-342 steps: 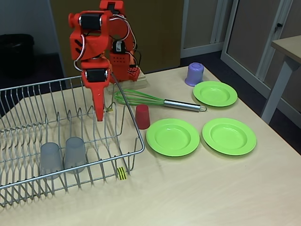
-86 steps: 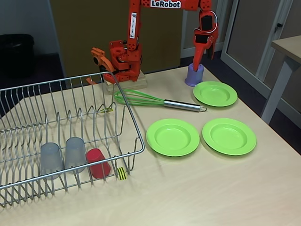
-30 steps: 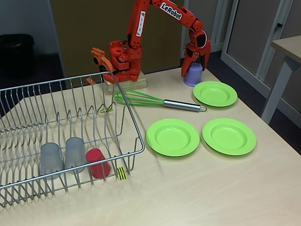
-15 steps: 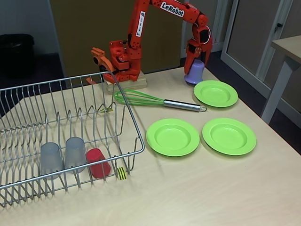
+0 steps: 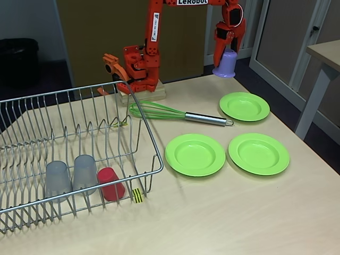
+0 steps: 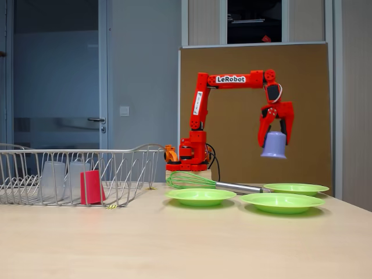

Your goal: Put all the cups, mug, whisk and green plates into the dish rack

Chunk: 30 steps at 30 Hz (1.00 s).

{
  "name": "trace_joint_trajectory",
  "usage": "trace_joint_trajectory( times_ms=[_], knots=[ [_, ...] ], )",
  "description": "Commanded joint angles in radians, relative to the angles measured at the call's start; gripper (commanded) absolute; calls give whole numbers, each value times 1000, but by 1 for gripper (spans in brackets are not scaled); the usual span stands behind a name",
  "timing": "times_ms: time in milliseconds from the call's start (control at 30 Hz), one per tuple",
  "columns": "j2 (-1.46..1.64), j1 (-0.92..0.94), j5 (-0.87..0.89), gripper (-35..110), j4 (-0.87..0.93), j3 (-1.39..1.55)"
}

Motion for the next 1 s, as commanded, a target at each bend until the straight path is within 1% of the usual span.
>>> trace_joint_trajectory(
  times_ms=[0, 133, 300, 533, 767, 967],
  knots=[
    [175, 107, -235, 30, 92, 77],
    [336, 308, -595, 29, 158, 199],
    [509, 626, -1126, 29, 167, 331],
    [561, 1017, -1767, 28, 213, 290],
    [523, 1324, -2270, 27, 256, 158],
    [402, 1539, -2574, 27, 288, -29]
  ],
)
